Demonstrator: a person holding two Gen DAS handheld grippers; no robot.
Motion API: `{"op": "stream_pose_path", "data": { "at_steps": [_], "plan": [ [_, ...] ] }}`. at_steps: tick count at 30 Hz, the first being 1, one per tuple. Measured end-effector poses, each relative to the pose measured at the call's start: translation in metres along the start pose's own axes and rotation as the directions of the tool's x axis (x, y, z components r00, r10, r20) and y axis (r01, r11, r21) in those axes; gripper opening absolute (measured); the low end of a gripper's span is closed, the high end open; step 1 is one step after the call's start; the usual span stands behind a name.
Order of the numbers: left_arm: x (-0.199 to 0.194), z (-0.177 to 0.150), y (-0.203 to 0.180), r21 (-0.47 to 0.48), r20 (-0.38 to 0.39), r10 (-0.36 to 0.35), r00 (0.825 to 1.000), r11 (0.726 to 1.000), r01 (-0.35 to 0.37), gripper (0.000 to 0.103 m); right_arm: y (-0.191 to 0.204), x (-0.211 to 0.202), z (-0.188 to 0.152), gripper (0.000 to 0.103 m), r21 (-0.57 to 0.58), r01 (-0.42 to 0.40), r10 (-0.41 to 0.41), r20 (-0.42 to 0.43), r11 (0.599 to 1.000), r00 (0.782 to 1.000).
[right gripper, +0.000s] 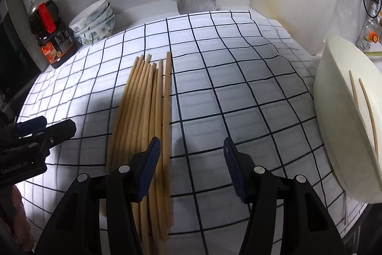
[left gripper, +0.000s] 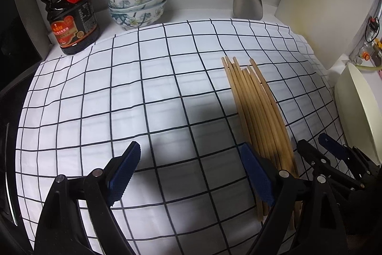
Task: Organize utensils
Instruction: 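Grasp a chopstick from the bundle with the right tool while the left tool grasps another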
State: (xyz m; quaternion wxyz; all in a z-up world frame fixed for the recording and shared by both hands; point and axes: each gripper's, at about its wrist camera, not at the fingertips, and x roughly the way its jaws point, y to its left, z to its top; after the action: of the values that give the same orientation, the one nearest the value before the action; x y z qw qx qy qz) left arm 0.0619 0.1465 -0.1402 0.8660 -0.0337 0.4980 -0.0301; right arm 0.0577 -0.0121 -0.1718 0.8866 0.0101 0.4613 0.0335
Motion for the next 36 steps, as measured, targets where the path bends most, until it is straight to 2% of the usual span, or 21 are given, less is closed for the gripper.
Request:
{"op": "stream_pose_path", "data": {
  "at_steps": [6,10,14,20,22,24,26,32,36],
  "plan": [
    [0.007,0.0,-0.005,0.002,-0.008,-0.004,1.0,1.0,0.004,0.084,0.005,0.008,0.0,0.053,-0.028,-0.004,0.004,-0.012,1.0,1.0],
    [0.01,-0.001,-0.008,0.006,-0.012,-0.005,1.0,1.0,0.005,0.084,0.009,0.012,0.001,0.053,-0.071,0.032,-0.033,-0.011,0.997,0.999],
    [0.013,0.0,-0.009,0.008,-0.019,-0.007,1.0,1.0,0.007,0.084,0.004,0.013,-0.001,0.053,-0.072,0.016,-0.017,-0.013,0.997,1.0],
    [0.018,0.001,-0.013,0.012,-0.024,-0.01,1.0,1.0,0.01,0.084,0.016,0.019,0.001,0.049,-0.15,0.05,-0.052,-0.006,0.987,0.999],
    [0.02,0.002,-0.016,0.02,-0.025,-0.008,1.0,1.0,0.009,0.084,0.018,0.019,0.002,0.044,-0.164,0.037,-0.037,0.0,0.986,0.999],
    [0.021,0.003,-0.019,0.023,-0.026,-0.008,1.0,1.0,0.008,0.084,0.018,0.02,0.004,0.023,-0.172,0.029,-0.029,0.003,0.985,1.0],
    [0.022,0.004,-0.021,0.026,-0.025,-0.011,1.0,1.0,0.012,0.084,0.016,0.021,0.005,0.011,-0.171,0.032,-0.032,0.003,0.985,0.999],
    [0.028,0.004,-0.031,0.047,-0.026,-0.018,1.0,0.999,0.019,0.084,-0.006,0.018,0.003,0.007,-0.092,0.038,-0.038,0.001,0.995,0.999],
    [0.037,0.002,-0.03,0.053,-0.047,0.006,0.999,0.999,-0.003,0.085,-0.014,0.015,0.001,0.007,-0.067,0.033,-0.033,-0.009,0.997,0.999]
  ]
}}
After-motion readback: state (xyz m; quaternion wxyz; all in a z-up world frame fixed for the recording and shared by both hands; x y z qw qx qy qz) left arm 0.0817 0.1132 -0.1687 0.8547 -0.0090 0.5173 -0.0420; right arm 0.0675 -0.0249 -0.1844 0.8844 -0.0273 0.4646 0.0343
